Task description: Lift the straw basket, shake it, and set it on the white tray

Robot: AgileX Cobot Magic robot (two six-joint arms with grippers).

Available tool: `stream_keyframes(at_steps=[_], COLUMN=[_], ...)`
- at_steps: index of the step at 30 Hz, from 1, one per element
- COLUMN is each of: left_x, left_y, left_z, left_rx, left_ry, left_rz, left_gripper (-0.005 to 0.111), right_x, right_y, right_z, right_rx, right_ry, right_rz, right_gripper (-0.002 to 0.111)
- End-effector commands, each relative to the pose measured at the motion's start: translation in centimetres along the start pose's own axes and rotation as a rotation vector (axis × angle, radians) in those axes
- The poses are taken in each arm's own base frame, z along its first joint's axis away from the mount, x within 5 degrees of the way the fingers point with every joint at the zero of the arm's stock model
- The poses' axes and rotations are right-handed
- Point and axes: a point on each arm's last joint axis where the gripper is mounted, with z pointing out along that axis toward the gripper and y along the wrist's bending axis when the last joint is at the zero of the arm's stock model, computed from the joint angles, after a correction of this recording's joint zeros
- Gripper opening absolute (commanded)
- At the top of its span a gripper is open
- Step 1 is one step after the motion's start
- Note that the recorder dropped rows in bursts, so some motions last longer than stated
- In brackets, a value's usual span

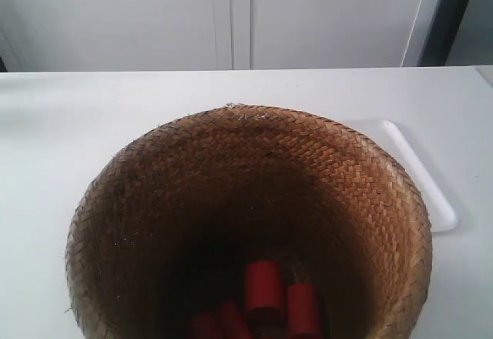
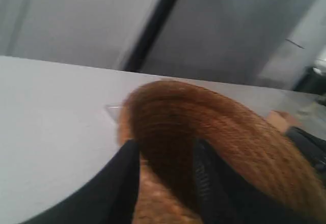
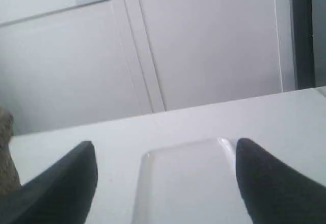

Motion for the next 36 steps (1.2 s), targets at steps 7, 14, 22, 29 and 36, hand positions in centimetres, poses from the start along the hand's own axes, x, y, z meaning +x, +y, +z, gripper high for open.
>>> stream_keyframes(at_steps=[7,14,22,29,36], left_x=[-1.4,-2.1,-1.5,-1.3,-1.5], left_y=[0.0,0.7,3.5,3.9,3.7], left_z=[3.9,6.4,9.3,9.7,9.8], left_rx=[0.155,0.168,0.067,0.059,0.090], left_ry=[0.204,0.360,0.542,0.558,0.537], left_rz=[-0.058,-0.091,-0.161,-0.181,-0.161], left_gripper=[0.059,0.064,0.066,0.040,0.047], right_x=[-0.9,-0.8,-0.8,0.0,-3.2], right_y=[0.1,0.1,0.1,0.0,1.7], right_z=[-0.1,-0.1,-0.1,0.0,-0.8], right_rx=[-0.030,-0.026,-0.030,-0.004,-0.135], right_ry=[-0.115,-0.098,-0.097,0.000,0.059], right_rz=[0.290,0.296,0.369,0.427,0.555], right_gripper=[0.070,0.070,0.070,0.070,0.070])
